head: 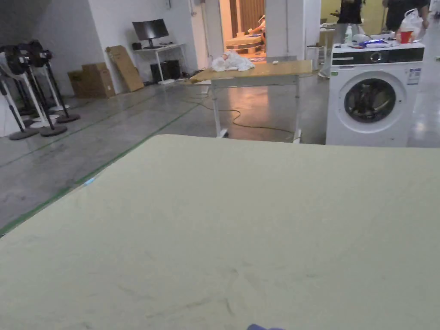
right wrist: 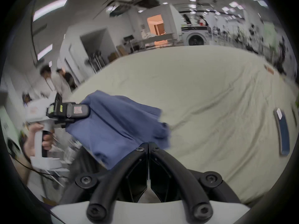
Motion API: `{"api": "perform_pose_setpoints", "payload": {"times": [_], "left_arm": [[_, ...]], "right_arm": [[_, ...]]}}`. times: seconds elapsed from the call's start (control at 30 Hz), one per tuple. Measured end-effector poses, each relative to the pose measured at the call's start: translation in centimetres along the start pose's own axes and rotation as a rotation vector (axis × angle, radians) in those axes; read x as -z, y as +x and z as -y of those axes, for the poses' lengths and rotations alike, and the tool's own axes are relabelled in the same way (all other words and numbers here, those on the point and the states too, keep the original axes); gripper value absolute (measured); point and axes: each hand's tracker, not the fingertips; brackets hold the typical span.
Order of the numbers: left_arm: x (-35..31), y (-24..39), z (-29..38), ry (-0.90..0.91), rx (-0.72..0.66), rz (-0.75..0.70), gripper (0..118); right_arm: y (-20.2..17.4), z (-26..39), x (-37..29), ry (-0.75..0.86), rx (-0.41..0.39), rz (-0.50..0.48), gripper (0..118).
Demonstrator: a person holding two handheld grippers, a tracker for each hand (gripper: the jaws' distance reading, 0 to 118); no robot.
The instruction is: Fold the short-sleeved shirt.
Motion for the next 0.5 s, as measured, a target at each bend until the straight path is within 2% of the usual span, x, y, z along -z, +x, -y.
{"api": "perform_pose_setpoints", "payload": {"times": [0.07, 0.27, 0.33, 0.4, 0.43, 0.5], "left_arm": [[-3.4, -1.1, -3.4, 0.055, 0.081, -0.116, 21], [-13.3, -6.6, -13.9, 0.247, 0.166, -0.49, 21], [-14.1, -9.0, -16.6, 0.187, 0.112, -0.572, 21], [-13.7, -10.8, -17.9, 0.092, 0.06, -0.569, 21], [-13.2, -11.4, -18.0, 0.077, 0.053, -0.562, 24], [-11.8, -11.9, -18.2, 0.083, 0.071, -0.624, 45]], "right_arm": [[0.6, 0.2, -1.6, 0.006, 0.071, 0.013, 0], [3.2, 1.7, -2.8, -0.019, 0.109, 0.109, 0], [4.0, 2.6, -2.6, -0.039, 0.148, 0.12, 0], [4.2, 3.1, -2.6, -0.052, 0.173, 0.109, 0], [4.2, 3.3, -2.6, -0.056, 0.174, 0.106, 0], [3.9, 3.5, -2.8, -0.053, 0.162, 0.11, 0]]}}
